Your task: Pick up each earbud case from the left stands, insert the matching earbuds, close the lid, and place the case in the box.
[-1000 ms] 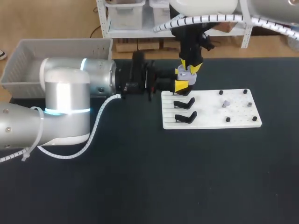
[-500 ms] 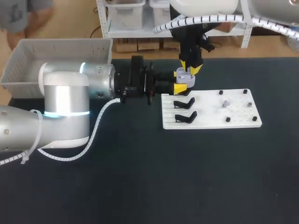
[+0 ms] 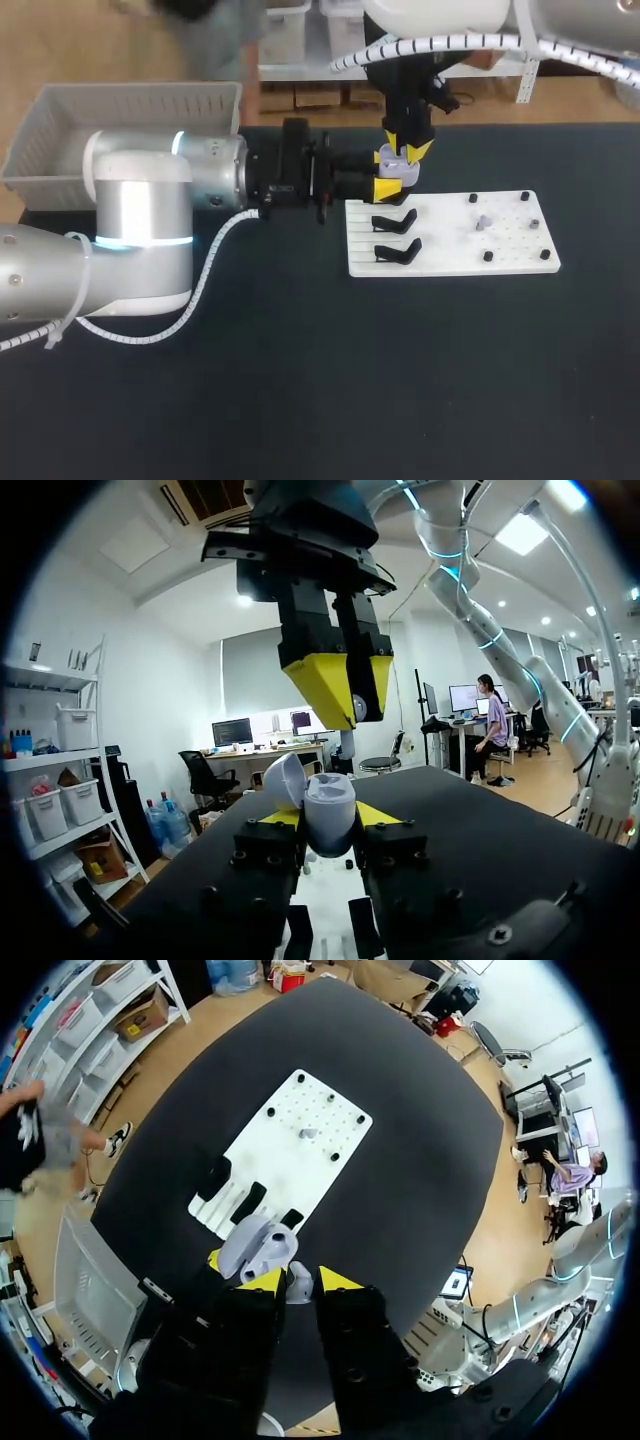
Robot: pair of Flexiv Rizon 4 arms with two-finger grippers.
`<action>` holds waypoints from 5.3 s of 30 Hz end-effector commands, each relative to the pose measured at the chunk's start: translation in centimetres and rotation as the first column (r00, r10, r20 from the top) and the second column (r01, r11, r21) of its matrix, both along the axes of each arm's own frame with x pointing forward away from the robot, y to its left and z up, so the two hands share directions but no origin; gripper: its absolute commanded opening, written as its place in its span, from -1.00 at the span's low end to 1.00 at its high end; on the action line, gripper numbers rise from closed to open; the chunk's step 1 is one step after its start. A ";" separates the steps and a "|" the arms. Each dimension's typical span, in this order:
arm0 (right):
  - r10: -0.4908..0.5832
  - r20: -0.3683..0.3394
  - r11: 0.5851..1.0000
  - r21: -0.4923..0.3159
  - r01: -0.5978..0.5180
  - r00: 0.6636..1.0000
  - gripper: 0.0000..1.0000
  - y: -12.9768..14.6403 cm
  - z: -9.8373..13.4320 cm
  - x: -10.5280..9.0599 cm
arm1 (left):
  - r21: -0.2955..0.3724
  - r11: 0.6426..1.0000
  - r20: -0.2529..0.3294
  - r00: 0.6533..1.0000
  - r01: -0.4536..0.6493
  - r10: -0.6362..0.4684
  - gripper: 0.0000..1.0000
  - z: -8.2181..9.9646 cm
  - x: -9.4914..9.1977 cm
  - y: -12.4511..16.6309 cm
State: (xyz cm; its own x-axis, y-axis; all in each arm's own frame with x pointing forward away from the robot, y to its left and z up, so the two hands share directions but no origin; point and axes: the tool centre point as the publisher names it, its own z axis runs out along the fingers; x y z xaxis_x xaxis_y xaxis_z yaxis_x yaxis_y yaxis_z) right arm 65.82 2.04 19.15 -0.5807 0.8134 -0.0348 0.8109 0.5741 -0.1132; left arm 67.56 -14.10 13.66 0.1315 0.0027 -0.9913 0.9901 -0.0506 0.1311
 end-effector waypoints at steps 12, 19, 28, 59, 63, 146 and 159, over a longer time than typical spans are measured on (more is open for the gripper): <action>0.000 -0.006 1.000 -0.001 0.000 1.000 -1.00 0.4 -0.5 0.4 | 0.000 1.000 0.002 1.000 -0.006 0.006 -1.00 0.0 -0.2 0.0; -0.003 -0.011 1.000 -0.005 0.003 1.000 -1.00 0.3 -0.7 0.6 | 0.000 1.000 0.002 1.000 -0.006 0.006 -1.00 0.0 -0.2 0.0; -0.007 -0.013 1.000 -0.004 0.007 1.000 -1.00 0.1 -1.0 0.9 | 0.000 1.000 0.002 1.000 -0.006 0.006 -1.00 0.0 -0.2 0.0; -0.007 0.010 0.998 -0.055 0.008 1.000 -1.00 -0.8 -2.0 1.6 | 0.000 1.000 0.002 1.000 -0.006 0.006 -1.00 0.0 -0.2 0.0; -0.006 0.002 0.999 -0.045 0.006 1.000 -1.00 -0.8 -2.4 1.7 | 0.000 1.000 0.002 1.000 -0.006 0.006 -1.00 0.0 -0.2 0.0; 0.113 0.189 0.989 0.068 -0.128 0.976 1.00 -14.9 -5.0 7.6 | 0.000 1.000 0.002 1.000 -0.006 0.006 -1.00 0.0 -0.2 0.0; 0.270 0.307 0.959 -0.001 -0.284 0.912 1.00 -17.0 -6.0 4.0 | 0.000 1.000 0.002 1.000 -0.006 0.006 -1.00 0.0 -0.2 0.0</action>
